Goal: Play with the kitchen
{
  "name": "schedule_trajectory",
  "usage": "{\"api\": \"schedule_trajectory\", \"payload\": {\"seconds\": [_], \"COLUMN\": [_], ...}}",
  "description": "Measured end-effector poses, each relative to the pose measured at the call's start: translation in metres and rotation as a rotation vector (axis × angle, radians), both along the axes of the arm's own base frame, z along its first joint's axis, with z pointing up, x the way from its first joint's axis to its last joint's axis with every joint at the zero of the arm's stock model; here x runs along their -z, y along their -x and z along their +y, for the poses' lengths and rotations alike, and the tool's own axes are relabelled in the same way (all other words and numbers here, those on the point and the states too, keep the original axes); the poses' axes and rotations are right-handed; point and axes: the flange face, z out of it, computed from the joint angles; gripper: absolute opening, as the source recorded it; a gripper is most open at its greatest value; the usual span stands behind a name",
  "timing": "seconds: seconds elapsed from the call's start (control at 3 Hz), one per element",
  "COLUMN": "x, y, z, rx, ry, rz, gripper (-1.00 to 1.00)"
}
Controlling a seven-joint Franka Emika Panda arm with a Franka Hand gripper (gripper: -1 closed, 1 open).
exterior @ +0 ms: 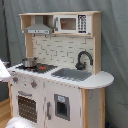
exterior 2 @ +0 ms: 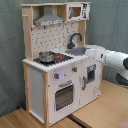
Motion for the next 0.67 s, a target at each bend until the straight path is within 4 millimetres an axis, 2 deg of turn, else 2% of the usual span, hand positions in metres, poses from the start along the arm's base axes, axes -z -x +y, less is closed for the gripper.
{"api": "schedule_trajectory", "payload": {"seconds": [0.67], "x": [-0.019], "y": [0.009], "z": [0.008], "rx": [0.093], "ry": [-0.162], "rz": [0.022], "gripper": [1.0]}}
